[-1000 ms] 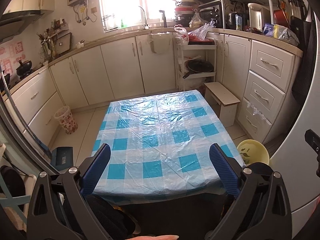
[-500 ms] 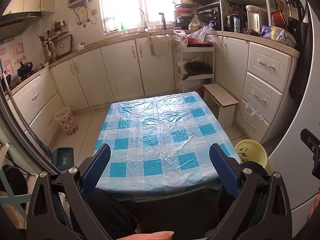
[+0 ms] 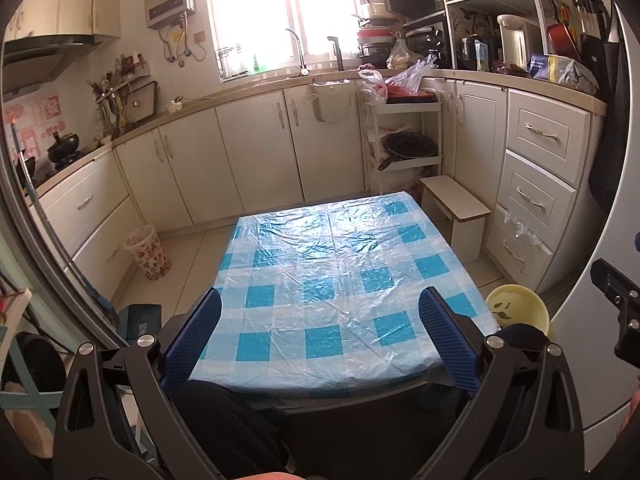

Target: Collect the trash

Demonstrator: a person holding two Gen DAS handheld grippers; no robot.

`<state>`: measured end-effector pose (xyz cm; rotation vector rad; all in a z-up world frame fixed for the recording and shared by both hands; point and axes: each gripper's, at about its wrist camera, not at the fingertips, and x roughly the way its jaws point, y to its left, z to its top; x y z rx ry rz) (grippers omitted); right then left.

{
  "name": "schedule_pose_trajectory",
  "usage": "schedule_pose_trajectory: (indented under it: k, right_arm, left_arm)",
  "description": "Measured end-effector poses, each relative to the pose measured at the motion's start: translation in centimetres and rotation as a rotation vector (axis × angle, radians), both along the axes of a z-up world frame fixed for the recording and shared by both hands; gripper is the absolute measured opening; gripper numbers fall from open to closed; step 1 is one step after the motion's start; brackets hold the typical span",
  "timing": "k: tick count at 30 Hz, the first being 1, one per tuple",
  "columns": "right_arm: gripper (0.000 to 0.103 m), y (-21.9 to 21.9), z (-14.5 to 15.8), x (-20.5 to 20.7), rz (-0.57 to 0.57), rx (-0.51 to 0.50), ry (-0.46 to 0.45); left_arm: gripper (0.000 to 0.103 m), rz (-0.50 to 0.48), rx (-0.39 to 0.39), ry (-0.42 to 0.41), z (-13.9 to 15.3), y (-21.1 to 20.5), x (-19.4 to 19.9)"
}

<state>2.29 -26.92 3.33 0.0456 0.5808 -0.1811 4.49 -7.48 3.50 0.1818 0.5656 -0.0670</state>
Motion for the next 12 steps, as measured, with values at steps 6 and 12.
schedule_pose_trajectory:
  k: [6, 12]
  right_arm:
    - [0.096, 2.5, -0.9, 4.0, 0.089, -0.015, 0.011]
    - [0.096, 3.9, -2.9, 8.8, 0.131, -0.010, 0.052]
  left_arm:
    - [0.095, 0.023, -0.013, 0.053, -0.9, 2.0, 2.2]
    - [0.095, 0.100, -0.027, 0.114, -2.8, 4.7, 5.8]
